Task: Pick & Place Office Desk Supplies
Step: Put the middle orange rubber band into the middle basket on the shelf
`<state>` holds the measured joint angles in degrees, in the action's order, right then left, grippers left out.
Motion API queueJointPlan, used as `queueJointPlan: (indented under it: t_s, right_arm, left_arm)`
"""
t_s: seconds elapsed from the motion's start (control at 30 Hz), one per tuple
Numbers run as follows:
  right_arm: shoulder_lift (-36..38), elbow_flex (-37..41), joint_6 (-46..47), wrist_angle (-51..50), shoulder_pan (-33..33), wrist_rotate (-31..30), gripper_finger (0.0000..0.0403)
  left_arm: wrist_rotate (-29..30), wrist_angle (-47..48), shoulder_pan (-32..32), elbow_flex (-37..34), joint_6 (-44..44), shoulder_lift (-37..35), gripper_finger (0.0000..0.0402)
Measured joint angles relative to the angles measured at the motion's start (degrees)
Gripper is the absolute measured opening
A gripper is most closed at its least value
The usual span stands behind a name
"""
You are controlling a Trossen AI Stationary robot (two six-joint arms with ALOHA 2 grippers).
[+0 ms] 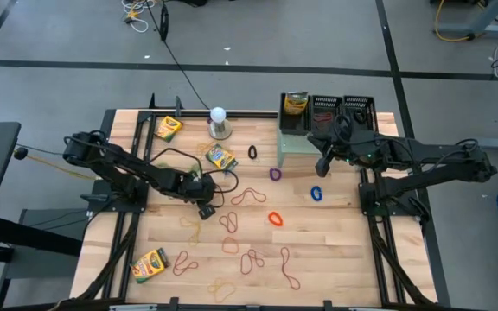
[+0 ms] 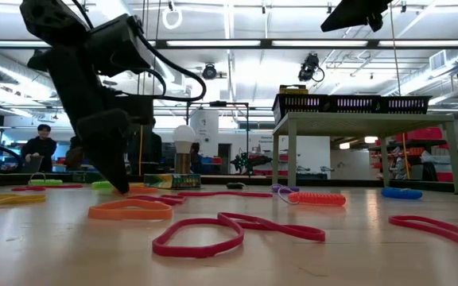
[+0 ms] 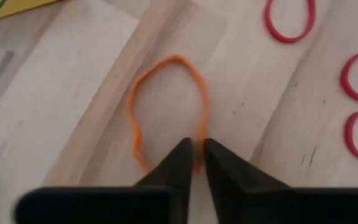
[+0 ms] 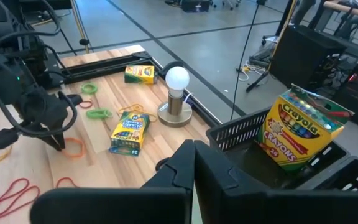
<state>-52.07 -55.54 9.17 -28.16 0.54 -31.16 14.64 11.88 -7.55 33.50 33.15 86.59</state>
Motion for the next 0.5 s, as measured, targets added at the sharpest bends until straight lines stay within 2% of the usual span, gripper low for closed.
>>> queueJointPlan:
  t_s: [0.1, 0.5]
  right_arm:
    - [0.0, 0.0, 0.0, 0.0, 0.0, 0.0, 0.0011]
    - [-0.1, 0.0, 2.8, 0.3, 0.0, 0.2, 0.0011]
  left_arm:
    - [-1.4, 0.8, 0.5, -0.3, -2.0, -2.5, 0.0008]
    - [-1.5, -0.5, 4.1, -0.2, -11.4, -22.5, 0.0004]
